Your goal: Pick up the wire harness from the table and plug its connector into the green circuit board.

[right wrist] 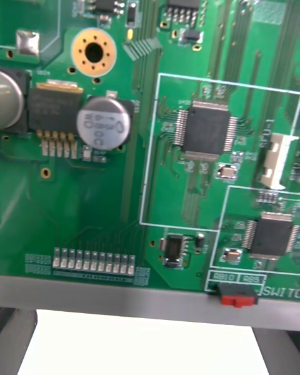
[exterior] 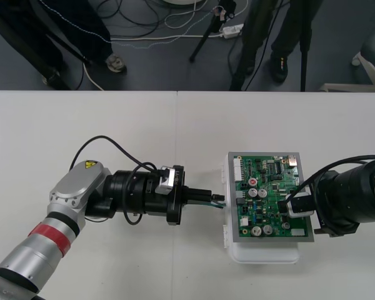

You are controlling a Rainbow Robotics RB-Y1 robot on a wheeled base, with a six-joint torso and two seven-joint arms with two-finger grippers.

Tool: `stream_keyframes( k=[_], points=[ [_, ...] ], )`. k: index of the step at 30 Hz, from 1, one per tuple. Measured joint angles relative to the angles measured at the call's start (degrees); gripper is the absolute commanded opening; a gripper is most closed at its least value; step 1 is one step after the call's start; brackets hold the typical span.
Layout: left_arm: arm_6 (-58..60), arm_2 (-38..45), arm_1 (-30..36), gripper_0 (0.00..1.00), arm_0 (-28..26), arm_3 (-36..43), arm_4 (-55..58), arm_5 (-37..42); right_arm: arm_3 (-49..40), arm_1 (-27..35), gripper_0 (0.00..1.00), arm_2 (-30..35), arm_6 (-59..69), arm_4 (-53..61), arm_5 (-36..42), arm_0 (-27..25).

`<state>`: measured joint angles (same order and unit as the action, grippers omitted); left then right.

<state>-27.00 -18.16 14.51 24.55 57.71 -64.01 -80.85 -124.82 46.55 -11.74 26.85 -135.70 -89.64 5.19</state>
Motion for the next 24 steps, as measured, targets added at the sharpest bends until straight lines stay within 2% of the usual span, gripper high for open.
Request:
stream_keyframes(
  k=[24],
  points=[
    [0.0,-3.81,-0.47,0.0,1.26,-0.04,1.39,3.94,0.01,0.0,1.0,-0.31,0.06,0.09,0.0,0.57]
  ],
)
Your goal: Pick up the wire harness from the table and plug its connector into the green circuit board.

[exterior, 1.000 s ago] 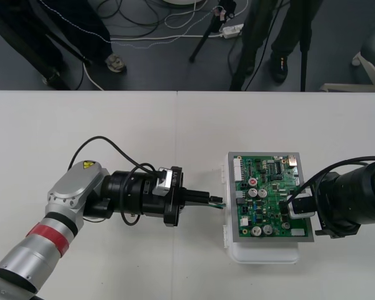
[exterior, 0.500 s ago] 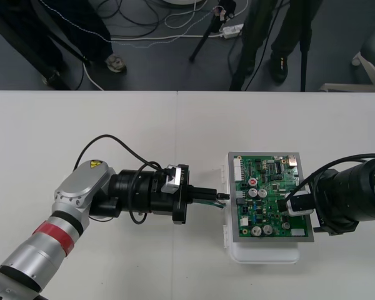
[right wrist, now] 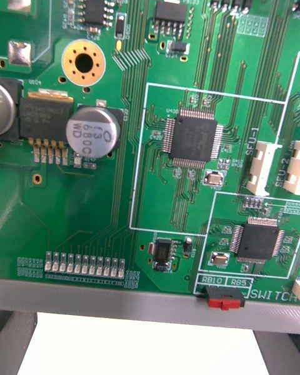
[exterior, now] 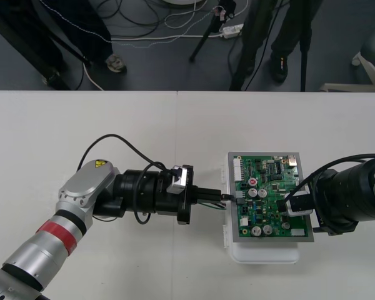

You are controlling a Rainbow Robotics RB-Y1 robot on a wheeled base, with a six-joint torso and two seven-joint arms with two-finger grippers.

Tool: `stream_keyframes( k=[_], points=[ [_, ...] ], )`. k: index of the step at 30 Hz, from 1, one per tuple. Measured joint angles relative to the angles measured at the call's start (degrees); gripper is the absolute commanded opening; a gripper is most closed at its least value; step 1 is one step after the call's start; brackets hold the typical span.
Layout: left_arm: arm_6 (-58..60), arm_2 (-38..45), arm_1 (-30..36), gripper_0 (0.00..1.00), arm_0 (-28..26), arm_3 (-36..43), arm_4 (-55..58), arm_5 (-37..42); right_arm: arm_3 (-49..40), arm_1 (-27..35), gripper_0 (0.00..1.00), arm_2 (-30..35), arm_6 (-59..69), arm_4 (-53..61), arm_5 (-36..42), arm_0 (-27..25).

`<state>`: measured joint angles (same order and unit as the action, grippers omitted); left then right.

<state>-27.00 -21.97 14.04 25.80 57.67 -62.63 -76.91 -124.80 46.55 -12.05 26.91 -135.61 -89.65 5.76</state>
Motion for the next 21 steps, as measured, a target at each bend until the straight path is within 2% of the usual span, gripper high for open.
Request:
stream_keyframes(
  k=[21],
  points=[
    [0.0,-1.29,-0.03,0.0,0.04,-0.01,0.09,0.02,0.01,0.0,1.0,0.0,0.0,0.0,0.0,0.01]
  ],
)
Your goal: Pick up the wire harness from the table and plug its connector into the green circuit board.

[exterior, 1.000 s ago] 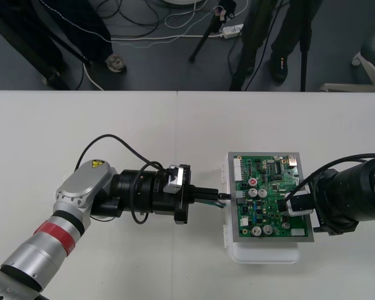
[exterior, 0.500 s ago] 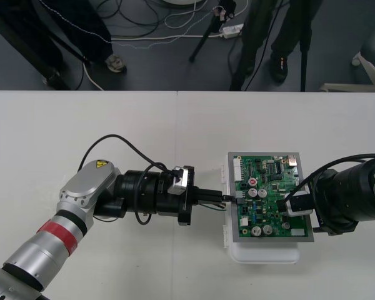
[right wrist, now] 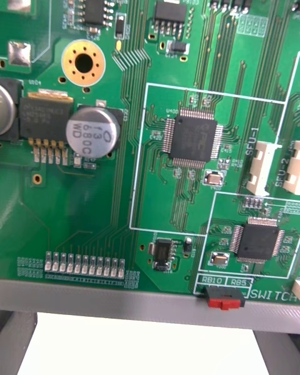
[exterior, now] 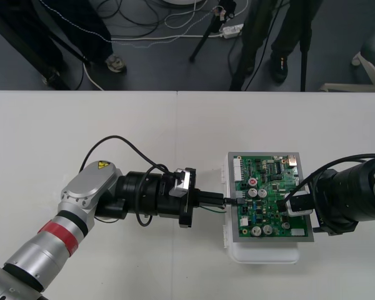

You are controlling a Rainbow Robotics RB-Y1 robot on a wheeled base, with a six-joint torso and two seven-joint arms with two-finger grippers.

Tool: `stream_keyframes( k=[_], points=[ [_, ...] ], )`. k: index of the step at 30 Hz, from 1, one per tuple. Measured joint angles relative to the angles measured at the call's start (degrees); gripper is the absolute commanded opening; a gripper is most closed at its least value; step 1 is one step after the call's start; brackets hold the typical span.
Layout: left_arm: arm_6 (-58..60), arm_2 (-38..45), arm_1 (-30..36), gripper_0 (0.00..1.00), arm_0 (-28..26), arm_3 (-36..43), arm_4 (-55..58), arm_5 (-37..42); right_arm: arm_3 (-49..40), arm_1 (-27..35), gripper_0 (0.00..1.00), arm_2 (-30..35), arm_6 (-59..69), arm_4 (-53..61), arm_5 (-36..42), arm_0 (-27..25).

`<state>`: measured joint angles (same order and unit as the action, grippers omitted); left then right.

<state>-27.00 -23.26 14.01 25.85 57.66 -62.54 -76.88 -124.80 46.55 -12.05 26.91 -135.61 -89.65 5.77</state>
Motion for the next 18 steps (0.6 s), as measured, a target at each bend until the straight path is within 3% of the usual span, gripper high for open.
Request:
stream_keyframes(
  k=[18],
  points=[
    [0.0,-0.23,0.0,0.0,0.0,0.0,0.0,0.0,0.0,0.0,1.0,0.0,0.0,0.03,0.0,0.0]
  ],
)
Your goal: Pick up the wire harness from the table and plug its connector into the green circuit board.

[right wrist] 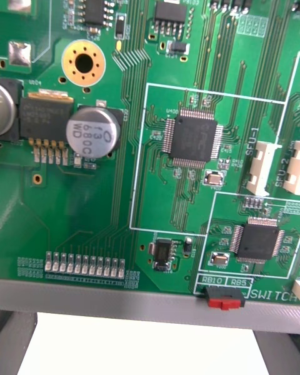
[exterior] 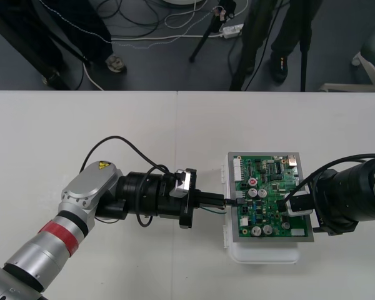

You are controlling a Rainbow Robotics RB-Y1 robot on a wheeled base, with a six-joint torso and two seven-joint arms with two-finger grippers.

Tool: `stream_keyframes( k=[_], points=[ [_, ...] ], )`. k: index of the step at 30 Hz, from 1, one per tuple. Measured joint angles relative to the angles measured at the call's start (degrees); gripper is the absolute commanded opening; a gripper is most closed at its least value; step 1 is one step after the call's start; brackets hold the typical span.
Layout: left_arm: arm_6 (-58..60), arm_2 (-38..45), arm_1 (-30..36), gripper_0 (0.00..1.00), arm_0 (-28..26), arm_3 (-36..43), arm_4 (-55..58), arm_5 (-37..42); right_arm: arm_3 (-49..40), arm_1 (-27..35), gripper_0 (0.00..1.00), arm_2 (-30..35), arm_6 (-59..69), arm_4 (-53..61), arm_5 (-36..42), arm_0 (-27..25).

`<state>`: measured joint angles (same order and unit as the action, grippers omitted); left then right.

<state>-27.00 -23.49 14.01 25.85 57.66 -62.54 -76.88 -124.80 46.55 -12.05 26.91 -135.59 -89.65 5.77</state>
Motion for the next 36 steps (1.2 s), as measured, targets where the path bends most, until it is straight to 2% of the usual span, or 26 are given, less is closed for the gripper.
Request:
stream_keyframes(
  k=[36],
  points=[
    [0.0,-0.21,-0.07,0.0,0.0,-0.07,0.43,0.59,0.06,0.0,1.0,0.0,0.0,0.04,-0.02,0.0]
  ],
)
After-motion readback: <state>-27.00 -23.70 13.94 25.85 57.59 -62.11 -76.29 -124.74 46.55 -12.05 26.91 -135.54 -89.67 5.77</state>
